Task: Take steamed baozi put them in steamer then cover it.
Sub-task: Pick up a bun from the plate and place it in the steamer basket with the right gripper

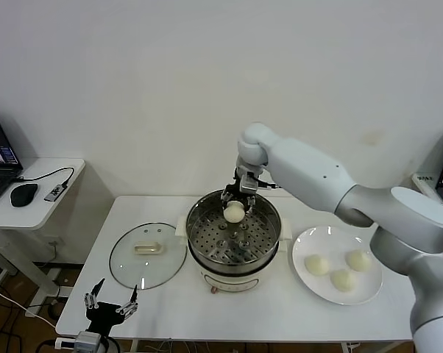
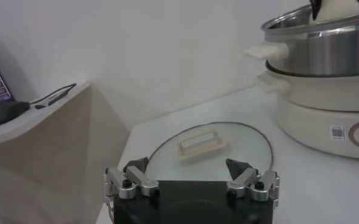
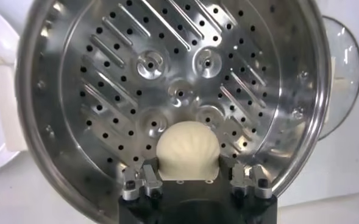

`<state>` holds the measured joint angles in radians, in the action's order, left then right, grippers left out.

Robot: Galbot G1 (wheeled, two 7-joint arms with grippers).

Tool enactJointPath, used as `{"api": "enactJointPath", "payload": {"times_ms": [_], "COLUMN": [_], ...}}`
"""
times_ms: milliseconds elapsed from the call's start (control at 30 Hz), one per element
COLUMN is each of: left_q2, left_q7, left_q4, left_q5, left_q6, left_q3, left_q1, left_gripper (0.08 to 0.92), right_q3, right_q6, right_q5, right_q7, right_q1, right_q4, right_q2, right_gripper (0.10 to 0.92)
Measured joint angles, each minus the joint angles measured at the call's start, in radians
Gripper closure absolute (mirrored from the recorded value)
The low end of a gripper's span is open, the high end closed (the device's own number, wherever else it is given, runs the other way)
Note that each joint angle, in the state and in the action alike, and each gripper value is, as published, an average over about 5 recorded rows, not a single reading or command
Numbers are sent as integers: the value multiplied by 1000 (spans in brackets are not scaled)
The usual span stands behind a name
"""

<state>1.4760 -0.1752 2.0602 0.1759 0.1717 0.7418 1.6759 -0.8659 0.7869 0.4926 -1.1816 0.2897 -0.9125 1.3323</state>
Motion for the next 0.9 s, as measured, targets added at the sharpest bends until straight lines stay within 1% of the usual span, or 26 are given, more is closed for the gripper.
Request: {"api": "enactJointPath", "payload": {"times_ms": [267,333,500,567,633,733,900], "left_q2": [-3,-3,-2,-2,-2,-3,-1], "left_q7": [-2,-2,-4,-4,-5,-6,-10], "left_q4": [-6,-8,-9,-9,-9,-9,-5], "left_q5": [-4,-4,-4,-4,-4,-4,-4], "left_q6": [1,1,1,1,1,1,3], "left_q3": [-2,-2,-4,-4,-4,-3,-2], "left_q1": [-7,-10,-11,-11,-11,-12,-10], "left_gripper": [177,177,177,177,177,177,177], "right_q3": [7,7,4,4,3,2,-19], "right_q6": [-20,-27,-51,-63,-77,-101,-175], "right_q5": [42,47,46,37,23,-17,-142], "right_q7": [34,38,40,36,27,8,-22], "right_q1": [-22,-23,-22,-18,-11,3,48], "right_q4": [17,18,12,5,-3,-21,-79], "right_q2": [11,13,10,6,0,-12,-57], "right_gripper": [418,397,268,232,209,203,202]}}
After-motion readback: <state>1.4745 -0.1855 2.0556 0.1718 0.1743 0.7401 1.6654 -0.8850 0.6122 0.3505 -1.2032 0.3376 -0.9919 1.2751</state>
